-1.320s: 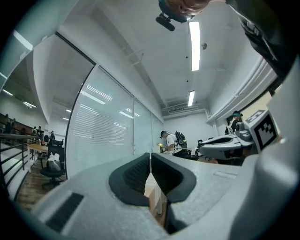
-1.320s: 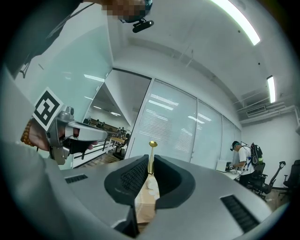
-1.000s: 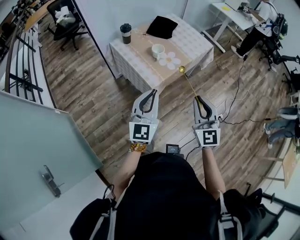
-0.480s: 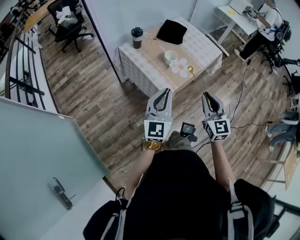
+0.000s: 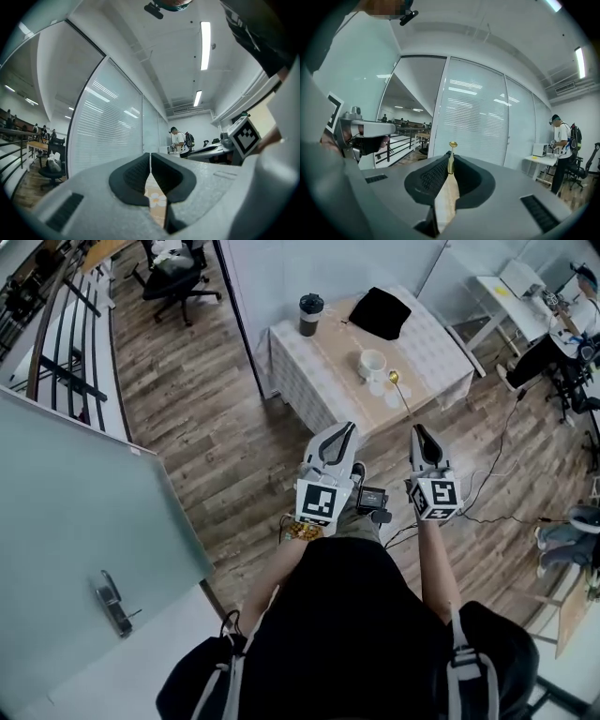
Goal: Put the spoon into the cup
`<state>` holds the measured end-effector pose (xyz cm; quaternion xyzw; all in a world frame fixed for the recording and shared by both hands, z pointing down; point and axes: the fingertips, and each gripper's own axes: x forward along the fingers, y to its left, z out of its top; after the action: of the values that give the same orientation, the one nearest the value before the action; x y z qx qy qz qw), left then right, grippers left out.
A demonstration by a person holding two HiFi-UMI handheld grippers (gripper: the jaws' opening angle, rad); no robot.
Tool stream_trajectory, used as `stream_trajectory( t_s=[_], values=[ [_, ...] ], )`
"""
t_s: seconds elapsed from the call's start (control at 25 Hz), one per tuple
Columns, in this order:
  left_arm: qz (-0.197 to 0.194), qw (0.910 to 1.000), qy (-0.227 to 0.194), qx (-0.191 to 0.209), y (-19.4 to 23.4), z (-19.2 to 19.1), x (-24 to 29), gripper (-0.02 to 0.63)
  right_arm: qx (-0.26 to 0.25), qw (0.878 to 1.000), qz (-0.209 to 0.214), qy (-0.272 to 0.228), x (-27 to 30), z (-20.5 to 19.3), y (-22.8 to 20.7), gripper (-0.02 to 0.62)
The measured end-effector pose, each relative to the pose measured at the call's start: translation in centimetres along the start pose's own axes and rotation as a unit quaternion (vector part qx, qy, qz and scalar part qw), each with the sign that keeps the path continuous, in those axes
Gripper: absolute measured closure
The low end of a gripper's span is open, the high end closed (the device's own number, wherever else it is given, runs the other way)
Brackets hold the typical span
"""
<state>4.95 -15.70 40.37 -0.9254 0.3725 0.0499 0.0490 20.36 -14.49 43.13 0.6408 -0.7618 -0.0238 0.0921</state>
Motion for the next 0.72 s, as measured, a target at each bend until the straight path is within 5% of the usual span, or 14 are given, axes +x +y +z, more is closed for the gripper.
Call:
stream_trajectory(
  t_s=[0.72],
  values=[
    [0.016, 0.9995, 0.019, -0.017, 2.3, -2.2, 2.8, 0.581, -0.016, 1.000, 0.010, -0.007, 5.6, -1.1, -5.0, 0.560]
  ],
)
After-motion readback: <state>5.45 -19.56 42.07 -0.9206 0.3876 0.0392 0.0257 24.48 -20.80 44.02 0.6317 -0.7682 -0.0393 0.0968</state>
